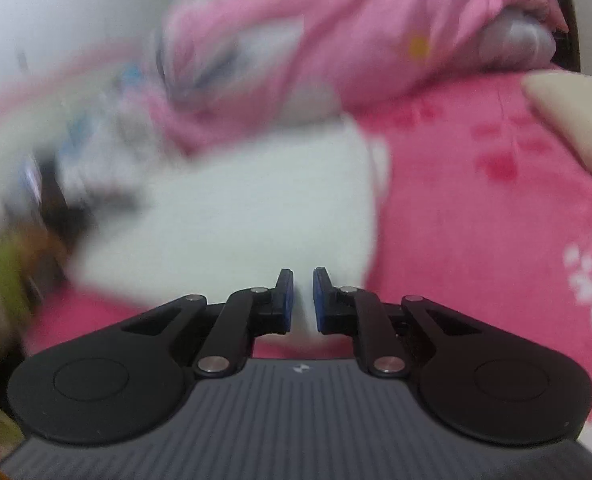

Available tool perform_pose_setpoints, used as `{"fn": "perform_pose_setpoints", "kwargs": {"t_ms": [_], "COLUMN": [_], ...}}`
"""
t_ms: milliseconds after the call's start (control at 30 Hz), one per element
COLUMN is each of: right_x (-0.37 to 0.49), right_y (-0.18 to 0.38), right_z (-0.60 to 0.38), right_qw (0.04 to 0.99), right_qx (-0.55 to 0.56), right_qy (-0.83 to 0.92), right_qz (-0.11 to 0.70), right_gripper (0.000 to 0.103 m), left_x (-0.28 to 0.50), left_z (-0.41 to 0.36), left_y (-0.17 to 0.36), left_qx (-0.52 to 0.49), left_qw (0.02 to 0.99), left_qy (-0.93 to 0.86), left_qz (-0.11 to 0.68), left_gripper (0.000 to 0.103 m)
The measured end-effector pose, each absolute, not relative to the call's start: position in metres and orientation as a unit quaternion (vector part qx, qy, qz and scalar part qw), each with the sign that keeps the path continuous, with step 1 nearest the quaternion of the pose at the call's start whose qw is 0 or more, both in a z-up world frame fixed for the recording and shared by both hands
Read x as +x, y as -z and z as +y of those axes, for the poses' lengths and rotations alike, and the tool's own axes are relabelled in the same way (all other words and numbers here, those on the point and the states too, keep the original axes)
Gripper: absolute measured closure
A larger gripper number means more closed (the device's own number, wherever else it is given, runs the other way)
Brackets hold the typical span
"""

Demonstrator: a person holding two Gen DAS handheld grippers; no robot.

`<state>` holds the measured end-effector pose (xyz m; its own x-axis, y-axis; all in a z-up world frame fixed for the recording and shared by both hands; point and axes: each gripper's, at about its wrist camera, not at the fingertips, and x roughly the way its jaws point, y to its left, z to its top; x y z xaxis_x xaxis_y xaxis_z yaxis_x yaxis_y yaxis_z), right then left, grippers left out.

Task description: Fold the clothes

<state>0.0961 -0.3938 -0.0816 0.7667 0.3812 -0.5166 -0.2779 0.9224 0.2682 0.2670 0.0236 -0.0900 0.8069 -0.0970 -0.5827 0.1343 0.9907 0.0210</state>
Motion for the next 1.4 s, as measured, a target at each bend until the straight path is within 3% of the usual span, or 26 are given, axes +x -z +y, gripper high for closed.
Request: {"fn": "perform_pose_setpoints", "kwargs": {"t_ms": [100,300,467,667,767,867,967,1067,1167,1233,1300,1400], "right_x": [0.084,0.071,0.087,0.08,0.095,0.112,0.115,0.12,0.118,0.116,0.124,0.123], "right_y": [0.074,0.044,0.068,0.044,0.038,0.059,0.082,0.064,0.048,0.038,0.052,0.083], "right_z": [-0.405,-0.374,-0.346,-0.325,-0.305,-0.292,-0.292,-0.289,-0.275,-0.265,-0.251,-0.234], "right_qw": [0.934,0.954,0.946,0.952,0.958,0.95,0.946,0.943,0.952,0.957,0.953,0.951], "right_qx": [0.122,0.074,-0.004,-0.01,-0.008,-0.019,-0.025,-0.004,0.002,0.005,-0.017,-0.077], "right_qy": [-0.159,-0.164,-0.133,-0.135,-0.144,-0.146,-0.141,-0.128,-0.153,-0.171,-0.174,-0.159], "right_qz": [0.295,0.241,0.295,0.274,0.248,0.275,0.289,0.306,0.265,0.235,0.249,0.255], "right_gripper": [0.094,0.093,0.095,0.092,0.092,0.092,0.092,0.091,0.09,0.088,0.075,0.073], "left_x": [0.264,0.255,0.247,0.184,0.166,0.151,0.152,0.153,0.153,0.153,0.153,0.154], "left_z": [0.024,0.027,0.029,-0.003,-0.022,-0.037,-0.03,-0.023,-0.019,-0.018,-0.018,-0.017], "left_y": [0.084,0.067,0.052,0.021,0.039,0.063,0.068,0.073,0.075,0.076,0.076,0.077], "left_qx": [0.028,0.021,0.016,0.101,0.137,0.173,0.148,0.124,0.112,0.109,0.106,0.102], "left_qw": [0.95,0.951,0.952,0.949,0.938,0.926,0.93,0.933,0.934,0.935,0.935,0.935], "left_qy": [0.062,0.063,0.065,0.146,0.158,0.164,0.163,0.161,0.162,0.162,0.163,0.163], "left_qz": [0.304,0.301,0.298,0.259,0.275,0.293,0.295,0.298,0.297,0.297,0.297,0.297], "left_gripper": [0.041,0.041,0.041,0.035,0.035,0.033,0.029,0.024,0.024,0.024,0.023,0.022]}}
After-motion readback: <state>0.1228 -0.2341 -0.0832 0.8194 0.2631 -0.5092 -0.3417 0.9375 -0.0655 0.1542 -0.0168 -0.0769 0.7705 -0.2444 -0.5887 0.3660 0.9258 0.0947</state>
